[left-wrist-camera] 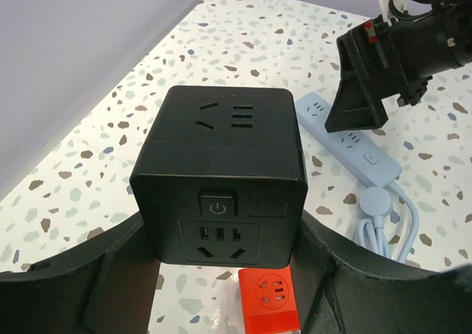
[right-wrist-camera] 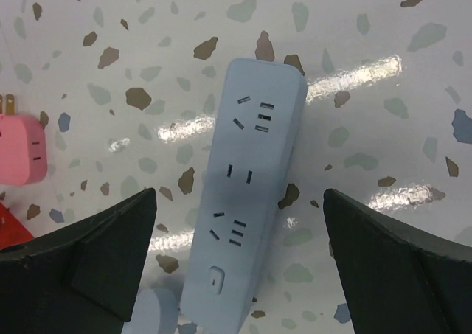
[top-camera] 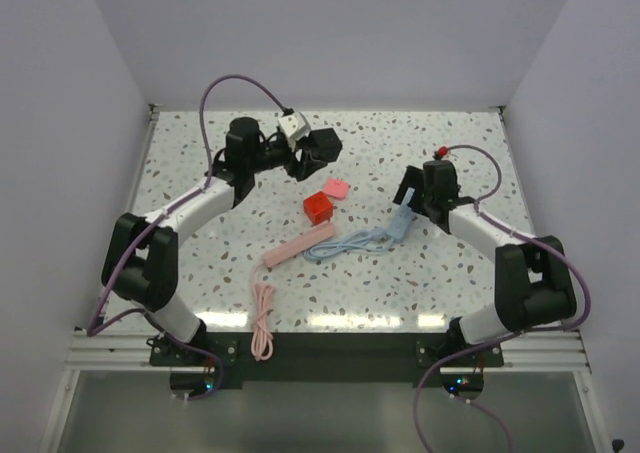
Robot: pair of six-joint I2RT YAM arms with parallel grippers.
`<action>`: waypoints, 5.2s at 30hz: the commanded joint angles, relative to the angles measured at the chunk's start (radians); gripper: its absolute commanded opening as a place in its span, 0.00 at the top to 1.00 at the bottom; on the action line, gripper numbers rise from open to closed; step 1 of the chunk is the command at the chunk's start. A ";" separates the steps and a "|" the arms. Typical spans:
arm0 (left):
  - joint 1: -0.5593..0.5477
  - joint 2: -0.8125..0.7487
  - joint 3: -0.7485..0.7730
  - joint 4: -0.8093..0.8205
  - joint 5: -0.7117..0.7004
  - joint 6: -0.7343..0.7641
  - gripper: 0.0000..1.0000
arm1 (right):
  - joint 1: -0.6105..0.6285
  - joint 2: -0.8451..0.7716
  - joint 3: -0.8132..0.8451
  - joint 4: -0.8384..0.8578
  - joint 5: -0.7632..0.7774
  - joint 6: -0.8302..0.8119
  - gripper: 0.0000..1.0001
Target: Insert the plug
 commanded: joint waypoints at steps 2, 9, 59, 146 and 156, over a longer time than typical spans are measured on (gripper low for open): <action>-0.012 0.002 0.035 0.018 -0.014 0.055 1.00 | -0.017 0.108 0.063 0.060 -0.078 0.015 0.01; -0.017 0.003 0.032 0.010 -0.041 0.067 1.00 | -0.017 0.242 0.127 0.145 -0.210 -0.003 0.03; -0.158 0.442 0.833 -0.975 -0.403 0.405 1.00 | 0.003 0.136 0.311 0.050 -0.270 -0.166 0.01; -0.239 0.690 0.969 -1.047 -0.368 0.469 1.00 | 0.083 0.437 0.320 0.013 -0.215 -0.172 0.12; -0.229 0.695 0.977 -1.056 -0.376 0.491 1.00 | 0.083 0.438 0.320 0.016 -0.221 -0.172 0.12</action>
